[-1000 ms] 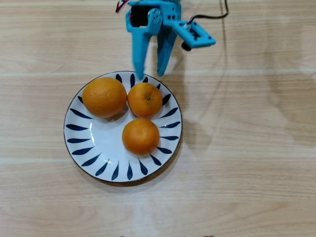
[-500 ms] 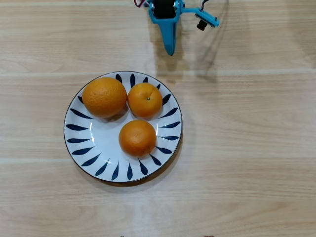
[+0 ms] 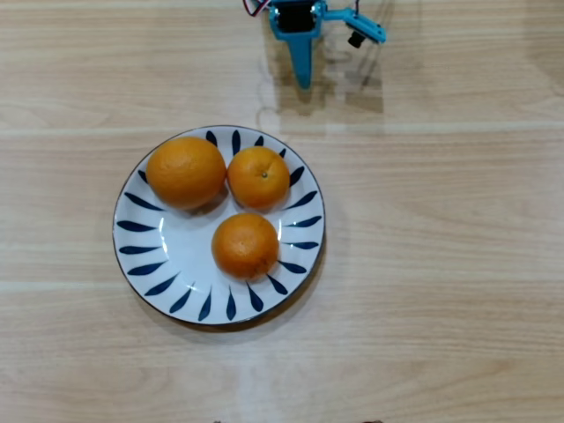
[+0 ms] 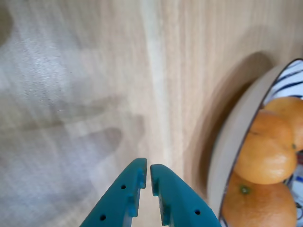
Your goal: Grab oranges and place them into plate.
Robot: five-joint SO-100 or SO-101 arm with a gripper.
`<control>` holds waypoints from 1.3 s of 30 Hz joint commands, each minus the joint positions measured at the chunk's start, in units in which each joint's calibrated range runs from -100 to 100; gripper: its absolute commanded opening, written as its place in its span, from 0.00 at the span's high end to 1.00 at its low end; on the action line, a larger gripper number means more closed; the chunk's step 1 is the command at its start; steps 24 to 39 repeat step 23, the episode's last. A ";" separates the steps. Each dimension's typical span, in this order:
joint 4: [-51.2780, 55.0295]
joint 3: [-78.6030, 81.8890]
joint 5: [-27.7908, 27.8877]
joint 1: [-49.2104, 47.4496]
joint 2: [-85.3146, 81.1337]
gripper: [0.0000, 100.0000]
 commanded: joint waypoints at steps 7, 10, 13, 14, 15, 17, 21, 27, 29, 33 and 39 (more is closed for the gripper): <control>0.52 0.13 -0.17 -0.44 -0.85 0.98; 0.52 0.13 -0.17 -0.44 -0.85 0.98; 0.52 0.13 -0.17 -0.44 -0.85 0.98; 0.52 0.13 -0.17 -0.44 -0.85 0.98; 0.52 0.13 -0.17 -0.44 -0.85 0.98; 0.52 0.13 -0.17 -0.44 -0.85 0.98; 0.52 0.13 -0.17 -0.44 -0.85 0.98; 0.52 0.13 -0.17 -0.44 -0.85 0.98; 0.52 0.13 -0.17 -0.44 -0.85 0.98; 0.52 0.13 -0.17 -0.44 -0.85 0.98; 0.52 0.13 -0.17 -0.44 -0.85 0.98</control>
